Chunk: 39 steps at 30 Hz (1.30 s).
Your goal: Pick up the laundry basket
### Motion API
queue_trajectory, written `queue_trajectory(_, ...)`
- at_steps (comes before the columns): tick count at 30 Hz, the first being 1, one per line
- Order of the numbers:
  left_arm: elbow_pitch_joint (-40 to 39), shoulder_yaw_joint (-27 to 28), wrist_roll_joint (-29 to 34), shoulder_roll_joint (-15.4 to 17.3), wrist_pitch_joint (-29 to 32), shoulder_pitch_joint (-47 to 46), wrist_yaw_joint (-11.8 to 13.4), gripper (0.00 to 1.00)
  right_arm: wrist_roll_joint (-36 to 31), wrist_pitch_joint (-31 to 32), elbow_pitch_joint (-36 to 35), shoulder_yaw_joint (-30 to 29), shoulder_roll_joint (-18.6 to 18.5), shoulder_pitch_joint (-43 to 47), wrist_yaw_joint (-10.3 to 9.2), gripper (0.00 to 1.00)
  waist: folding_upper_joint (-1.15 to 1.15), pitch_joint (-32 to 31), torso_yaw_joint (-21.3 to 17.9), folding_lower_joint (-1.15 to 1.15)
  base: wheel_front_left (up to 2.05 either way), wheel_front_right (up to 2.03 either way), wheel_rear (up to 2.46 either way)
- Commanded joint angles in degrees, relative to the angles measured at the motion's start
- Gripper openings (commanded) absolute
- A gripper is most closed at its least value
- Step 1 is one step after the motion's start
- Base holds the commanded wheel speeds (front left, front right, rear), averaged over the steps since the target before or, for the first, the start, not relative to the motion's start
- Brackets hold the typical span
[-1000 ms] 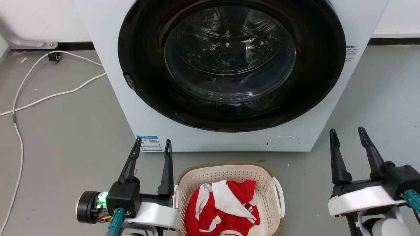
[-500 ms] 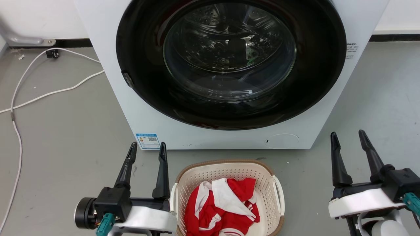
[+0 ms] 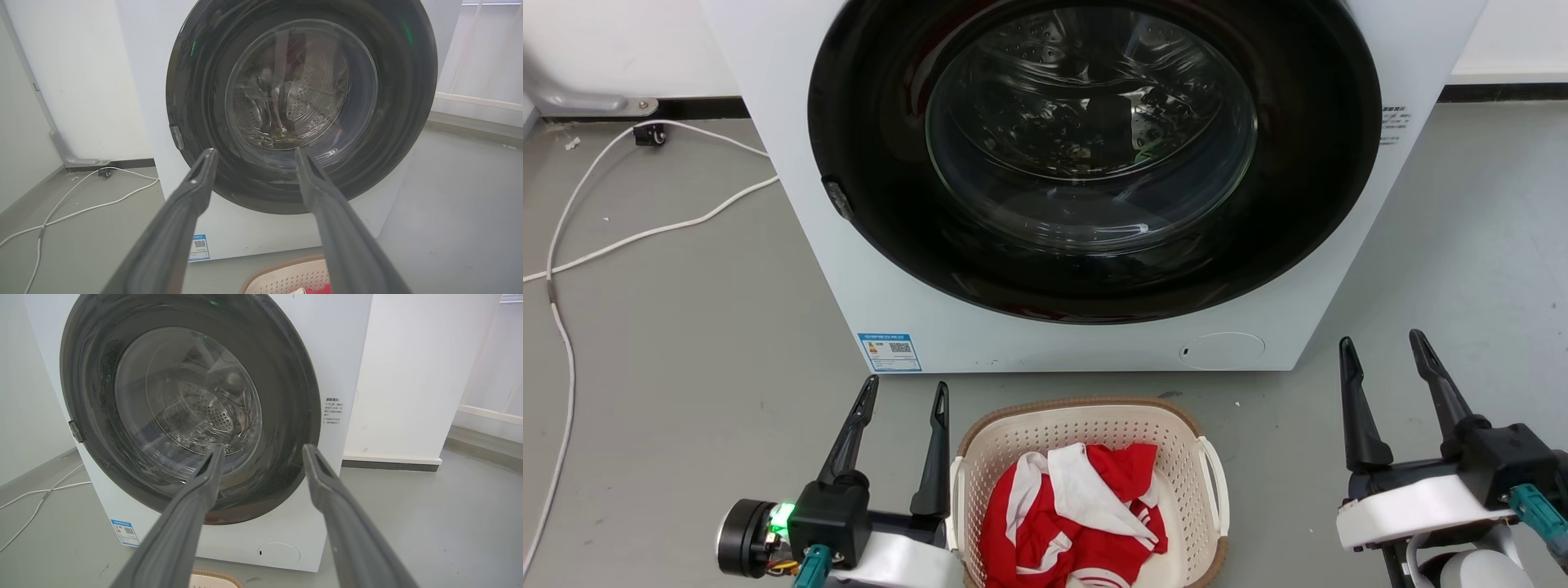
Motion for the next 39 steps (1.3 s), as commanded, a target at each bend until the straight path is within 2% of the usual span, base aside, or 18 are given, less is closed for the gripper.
queue_trajectory(1, 0.0, 0.2, 1.3, -0.3, -0.4, 0.4, -0.3, 1.00, -1.1, -0.4, 0.1, 0.0, -0.2, -0.8, -0.02, 1.00, 0.00, 0.0, 0.0, 0.00, 0.00, 0.00, 0.00)
queue_trajectory(4, -0.2, 0.6, 3.0, -0.7, -0.8, 0.7, -0.9, 1.00, -2.2, -0.7, 0.1, 0.0, -0.2, -0.7, -0.02, 1.00, 0.00, 0.0, -0.1, 0.00, 0.00, 0.00, 0.00)
queue_trajectory(24, -0.1, 3.3, 3.7, -2.3, -0.7, 0.6, -3.1, 1.00, -0.6, -0.6, -0.6, 0.0, -0.2, -0.9, -0.02, 1.00, 0.00, 1.4, 0.0, 0.00, 0.00, 0.00, 0.00)
queue_trajectory(33, 3.5, 4.8, 3.3, -2.5, -0.7, -2.4, -4.5, 1.00, -1.8, -0.6, 0.9, 0.7, -0.2, -2.9, -0.02, 1.00, 0.00, 7.4, -0.4, 0.00, 0.00, 0.00, 0.00)
queue_trajectory(39, 8.3, 5.7, 3.3, -2.0, -0.7, -5.6, -6.6, 1.00, -3.9, -0.6, 2.2, 1.6, -0.2, -5.7, -0.02, 1.00, 0.00, 13.1, -0.6, 0.00, 0.00, 0.00, 0.00)
